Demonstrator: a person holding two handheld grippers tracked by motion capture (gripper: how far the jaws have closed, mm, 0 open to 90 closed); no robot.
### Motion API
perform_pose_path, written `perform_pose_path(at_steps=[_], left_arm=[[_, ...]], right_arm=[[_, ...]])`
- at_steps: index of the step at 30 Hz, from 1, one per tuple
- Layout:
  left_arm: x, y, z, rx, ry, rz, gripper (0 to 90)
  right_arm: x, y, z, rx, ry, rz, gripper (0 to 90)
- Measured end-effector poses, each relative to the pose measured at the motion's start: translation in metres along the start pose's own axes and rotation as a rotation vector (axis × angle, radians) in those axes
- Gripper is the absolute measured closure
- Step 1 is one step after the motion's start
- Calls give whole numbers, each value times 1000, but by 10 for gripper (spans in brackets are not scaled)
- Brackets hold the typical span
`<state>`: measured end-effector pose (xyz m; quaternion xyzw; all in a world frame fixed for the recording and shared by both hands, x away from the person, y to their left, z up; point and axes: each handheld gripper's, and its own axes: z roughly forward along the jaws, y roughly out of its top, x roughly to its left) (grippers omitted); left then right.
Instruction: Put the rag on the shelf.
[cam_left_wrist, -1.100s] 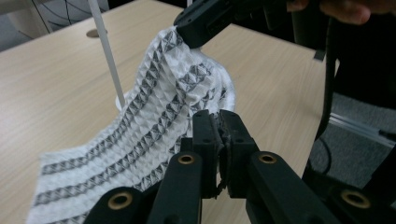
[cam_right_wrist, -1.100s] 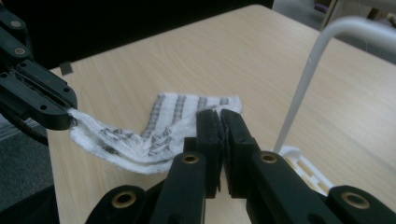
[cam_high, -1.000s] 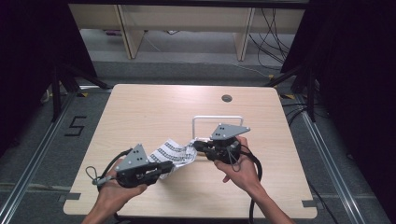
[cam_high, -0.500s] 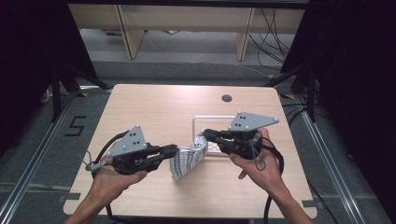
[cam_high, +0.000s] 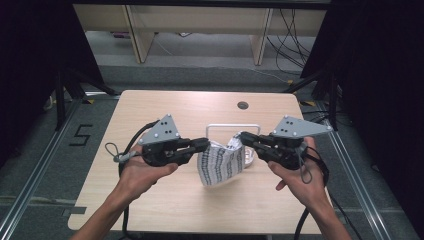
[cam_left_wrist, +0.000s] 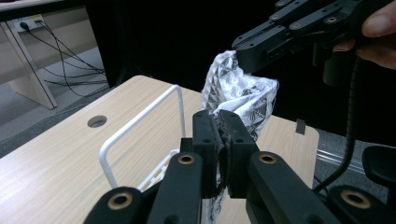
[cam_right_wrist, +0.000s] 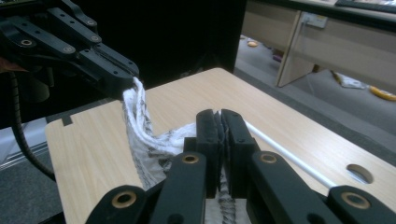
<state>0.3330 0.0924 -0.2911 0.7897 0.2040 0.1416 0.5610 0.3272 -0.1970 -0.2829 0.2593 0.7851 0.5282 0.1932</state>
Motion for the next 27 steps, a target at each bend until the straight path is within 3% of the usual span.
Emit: perform_pose_path(at_steps=[3,4,11,23,27], left_arm=[[2,7,6,-6,4,3,855],[3,11,8,-10,3,2,855],[8,34,20,-29,18,20,856],[27,52,39,-36,49,13,856],[37,59,48,-38,51,6,855]], right_arm=[[-6,2,-6,-7,-24,-8,872],[-6,3,-9,-1,-33,23,872],[-23,12,-17,-35,-82,21,872],[-46,21,-12,-55,-105,75,872],[-55,27,-6,-50,-130,68,872]])
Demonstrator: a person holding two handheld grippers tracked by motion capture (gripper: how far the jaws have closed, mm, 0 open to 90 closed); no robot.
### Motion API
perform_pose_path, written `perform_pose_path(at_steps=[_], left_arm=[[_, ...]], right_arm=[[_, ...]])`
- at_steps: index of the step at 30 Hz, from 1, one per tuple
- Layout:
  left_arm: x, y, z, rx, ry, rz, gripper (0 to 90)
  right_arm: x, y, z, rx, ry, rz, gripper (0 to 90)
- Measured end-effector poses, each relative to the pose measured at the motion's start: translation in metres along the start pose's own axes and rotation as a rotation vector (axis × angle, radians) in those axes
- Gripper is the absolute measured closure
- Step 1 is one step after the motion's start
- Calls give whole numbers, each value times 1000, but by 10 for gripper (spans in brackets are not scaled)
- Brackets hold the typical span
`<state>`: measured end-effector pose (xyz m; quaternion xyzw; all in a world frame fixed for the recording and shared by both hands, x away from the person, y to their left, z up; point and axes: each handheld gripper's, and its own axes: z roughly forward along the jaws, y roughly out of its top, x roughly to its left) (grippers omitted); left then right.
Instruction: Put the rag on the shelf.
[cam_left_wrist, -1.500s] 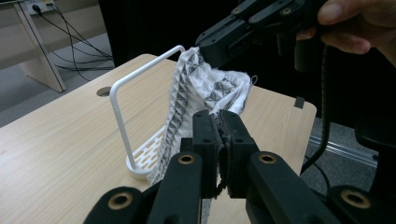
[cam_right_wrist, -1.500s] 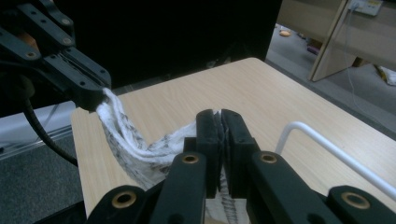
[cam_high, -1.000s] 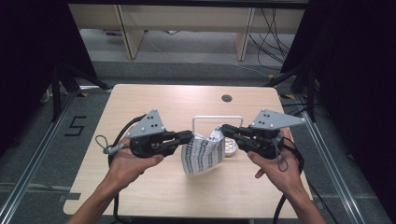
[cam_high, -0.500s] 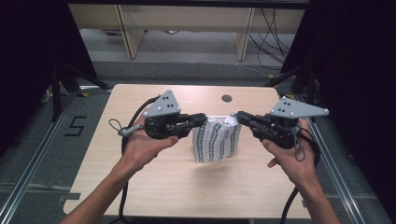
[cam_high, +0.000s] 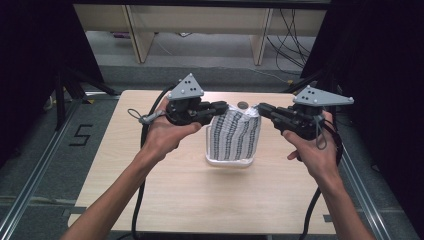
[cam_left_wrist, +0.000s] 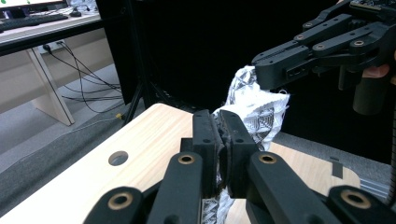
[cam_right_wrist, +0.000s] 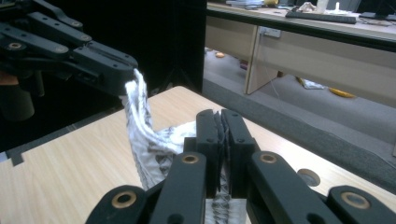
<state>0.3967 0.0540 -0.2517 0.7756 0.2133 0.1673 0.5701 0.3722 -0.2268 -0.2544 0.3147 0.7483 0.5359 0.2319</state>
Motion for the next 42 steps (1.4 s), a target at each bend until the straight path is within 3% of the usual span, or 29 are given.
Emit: perform_pose_path(at_steps=[5,7,10,12,14,19,23,29,33,39,41,42], left_arm=[[13,5,10,11,14,-12,854],[20,8,15,15,20,-27,854],[31,9,25,10,37,-45,855],[39,9,30,9,59,-55,855],[48,10,35,-4,82,-82,854],[66,10,44,-18,111,-136,855],[73,10,49,-26,118,-159,854],[87,2,70,-18,144,-206,853],[95,-3,77,-18,157,-244,850],[101,-13,90,12,146,-288,844],[102,-16,93,31,145,-292,839],[102,-17,94,34,144,-296,835]], right_arm=[[-8,9,13,3,10,27,871],[-13,11,19,1,-14,6,872],[-20,15,28,5,-16,32,871],[-27,18,35,0,-31,25,871],[-31,19,41,10,-26,69,871],[-44,20,56,17,-35,106,871],[-53,18,65,25,-42,109,871],[-64,10,82,49,-50,165,871],[-71,7,89,51,-31,201,871],[-83,-3,106,86,-55,235,869],[-86,-6,109,95,-74,221,868],[-87,-8,111,105,-75,246,868]])
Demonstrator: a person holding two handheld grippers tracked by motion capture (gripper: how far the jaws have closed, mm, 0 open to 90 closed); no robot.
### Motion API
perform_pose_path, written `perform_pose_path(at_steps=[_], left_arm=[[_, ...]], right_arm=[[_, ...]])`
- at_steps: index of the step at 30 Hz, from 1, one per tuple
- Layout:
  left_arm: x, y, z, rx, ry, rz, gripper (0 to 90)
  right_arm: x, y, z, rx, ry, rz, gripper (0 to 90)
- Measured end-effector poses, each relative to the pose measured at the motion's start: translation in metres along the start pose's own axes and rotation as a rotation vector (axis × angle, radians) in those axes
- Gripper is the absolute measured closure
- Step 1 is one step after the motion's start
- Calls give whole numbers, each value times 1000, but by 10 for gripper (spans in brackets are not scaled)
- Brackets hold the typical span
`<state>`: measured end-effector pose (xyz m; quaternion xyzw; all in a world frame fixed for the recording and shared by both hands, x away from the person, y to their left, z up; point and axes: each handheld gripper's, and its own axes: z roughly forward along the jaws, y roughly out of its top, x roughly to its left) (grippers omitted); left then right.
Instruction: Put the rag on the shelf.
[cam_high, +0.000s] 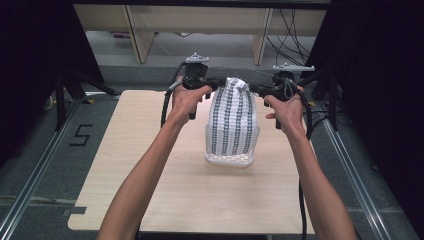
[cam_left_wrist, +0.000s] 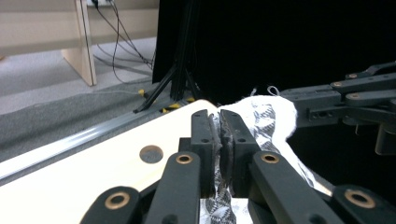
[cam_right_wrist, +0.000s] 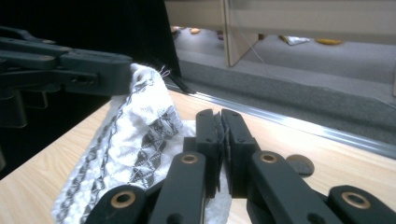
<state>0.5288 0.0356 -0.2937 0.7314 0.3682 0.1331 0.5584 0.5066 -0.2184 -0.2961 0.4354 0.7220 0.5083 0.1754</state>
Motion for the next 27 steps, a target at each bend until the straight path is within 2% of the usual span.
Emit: perform_pose_path(at_steps=[4,5,7,8,9,10,11,12,14,15,16,17,20,22,24,27], left_arm=[[2,-3,4,12,1,-16,824],[4,-5,7,28,12,-21,816],[5,-7,11,29,8,-23,809],[5,-7,11,29,8,-23,798],[6,-10,14,45,-10,-29,771],[6,-10,14,45,-10,-29,723],[6,-11,17,58,-12,-40,723],[6,-12,20,79,5,-57,562],[6,-13,22,89,8,-73,467],[6,-13,22,89,8,-73,440],[6,-13,23,95,24,-71,440],[6,-13,23,104,34,-73,386],[7,-13,20,112,32,-66,390],[5,-13,18,109,29,-72,390],[4,-12,15,108,22,-68,389],[3,-12,11,110,15,-59,388]], right_arm=[[-2,-3,4,7,-4,12,867],[-4,-5,6,11,-9,11,864],[-5,-7,8,20,-16,33,860],[-7,-8,10,17,-15,16,855],[-7,-9,10,27,-18,43,845],[-7,-9,10,27,-18,43,845],[-8,-10,11,32,-21,47,824],[-10,-12,13,41,-37,53,754],[-10,-12,14,51,-50,51,700],[-10,-12,14,51,-50,51,700],[-9,-12,13,49,-53,47,699],[-8,-11,13,49,-51,37,685],[-7,-11,11,46,-52,30,680],[-5,-11,10,52,-45,56,675],[-8,-12,9,52,-42,33,670],[-7,-12,7,56,-39,42,664]])
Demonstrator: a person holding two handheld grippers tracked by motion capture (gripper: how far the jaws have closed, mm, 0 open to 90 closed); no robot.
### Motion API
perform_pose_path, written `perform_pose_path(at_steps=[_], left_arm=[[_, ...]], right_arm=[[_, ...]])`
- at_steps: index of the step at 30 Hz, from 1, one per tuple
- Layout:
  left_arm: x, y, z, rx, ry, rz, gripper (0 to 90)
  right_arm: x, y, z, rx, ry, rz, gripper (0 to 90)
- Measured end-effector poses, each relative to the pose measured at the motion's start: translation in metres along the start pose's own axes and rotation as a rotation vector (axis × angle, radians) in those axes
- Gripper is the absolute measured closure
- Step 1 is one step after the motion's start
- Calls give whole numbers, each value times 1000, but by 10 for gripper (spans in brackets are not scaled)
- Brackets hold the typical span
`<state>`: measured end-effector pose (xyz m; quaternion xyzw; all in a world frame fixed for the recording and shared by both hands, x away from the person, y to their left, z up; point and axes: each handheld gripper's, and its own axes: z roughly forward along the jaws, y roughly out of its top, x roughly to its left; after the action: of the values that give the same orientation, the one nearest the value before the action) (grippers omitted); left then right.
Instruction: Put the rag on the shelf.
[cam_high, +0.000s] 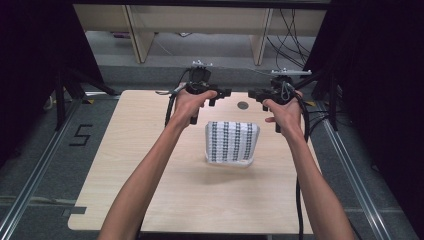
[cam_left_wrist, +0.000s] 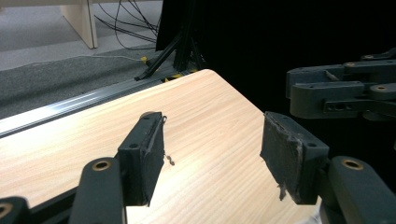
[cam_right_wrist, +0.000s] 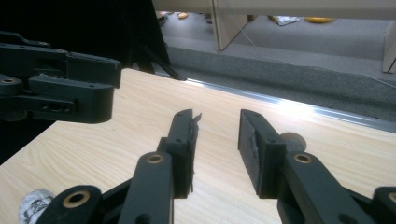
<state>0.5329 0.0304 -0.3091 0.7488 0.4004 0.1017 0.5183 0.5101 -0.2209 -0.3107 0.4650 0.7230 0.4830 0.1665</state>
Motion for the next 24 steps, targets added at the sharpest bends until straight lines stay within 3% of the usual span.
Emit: perform_pose_path(at_steps=[3,4,5,11,14,24], left_arm=[[-2,-2,-6,3,0,6,379],[-1,-2,-7,3,-3,8,376],[-1,-3,-8,5,-1,8,373],[0,-9,-20,17,6,29,319],[1,-14,-28,12,-6,32,310],[1,-25,-44,1,1,67,290]], right_arm=[[1,-2,-3,1,6,6,648],[-1,-3,-5,3,0,-14,646],[0,-4,-5,5,8,15,640],[-5,-9,-13,11,0,9,589],[-8,-11,-16,4,-3,-18,581],[-7,-18,-27,19,6,-16,559]])
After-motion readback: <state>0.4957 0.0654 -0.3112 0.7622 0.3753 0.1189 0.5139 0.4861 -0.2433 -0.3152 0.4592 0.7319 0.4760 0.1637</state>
